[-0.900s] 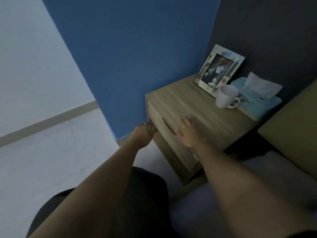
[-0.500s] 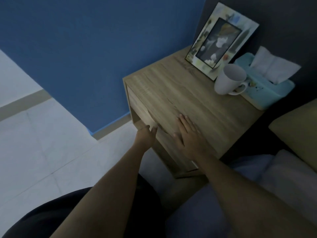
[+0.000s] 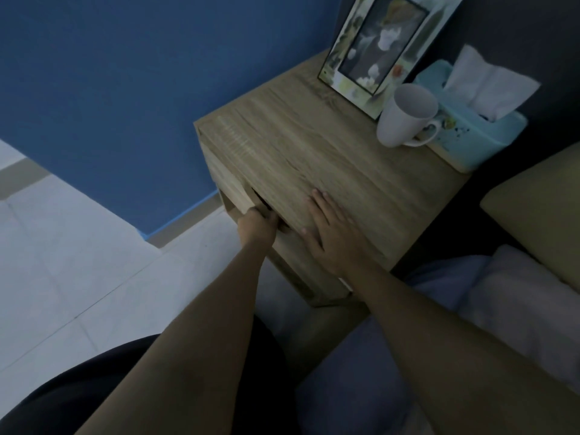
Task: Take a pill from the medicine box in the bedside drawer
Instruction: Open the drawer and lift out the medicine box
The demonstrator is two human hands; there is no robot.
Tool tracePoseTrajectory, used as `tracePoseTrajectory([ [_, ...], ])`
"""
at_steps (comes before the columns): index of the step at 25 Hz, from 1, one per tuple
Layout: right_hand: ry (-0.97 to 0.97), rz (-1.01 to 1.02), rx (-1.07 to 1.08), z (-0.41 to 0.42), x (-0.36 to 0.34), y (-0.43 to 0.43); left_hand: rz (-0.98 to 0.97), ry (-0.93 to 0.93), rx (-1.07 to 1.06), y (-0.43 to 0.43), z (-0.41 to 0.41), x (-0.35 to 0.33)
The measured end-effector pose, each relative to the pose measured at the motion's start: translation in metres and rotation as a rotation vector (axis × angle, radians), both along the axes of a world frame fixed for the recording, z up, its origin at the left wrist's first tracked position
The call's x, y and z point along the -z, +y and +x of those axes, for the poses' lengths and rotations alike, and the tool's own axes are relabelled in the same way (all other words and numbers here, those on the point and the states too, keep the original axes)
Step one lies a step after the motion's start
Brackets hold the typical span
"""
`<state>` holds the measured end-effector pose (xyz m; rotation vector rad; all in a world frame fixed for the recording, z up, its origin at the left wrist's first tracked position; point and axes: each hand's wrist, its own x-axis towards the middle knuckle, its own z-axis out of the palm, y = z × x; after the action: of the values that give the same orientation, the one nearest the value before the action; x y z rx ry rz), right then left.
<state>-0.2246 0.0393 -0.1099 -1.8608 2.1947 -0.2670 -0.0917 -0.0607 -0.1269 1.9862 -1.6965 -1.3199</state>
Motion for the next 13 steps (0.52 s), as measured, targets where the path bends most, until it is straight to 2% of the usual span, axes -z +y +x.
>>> tracePoseTrajectory([
  [5,0.020,0.021,-0.015,-0.002,-0.001,-0.001,0.021,0.045,-0.028,0.016,0.049,0.002],
  [13,0.069,0.042,0.001,0.002,-0.006,0.000,0.044,-0.104,-0.045,0.037,0.132,0.008],
])
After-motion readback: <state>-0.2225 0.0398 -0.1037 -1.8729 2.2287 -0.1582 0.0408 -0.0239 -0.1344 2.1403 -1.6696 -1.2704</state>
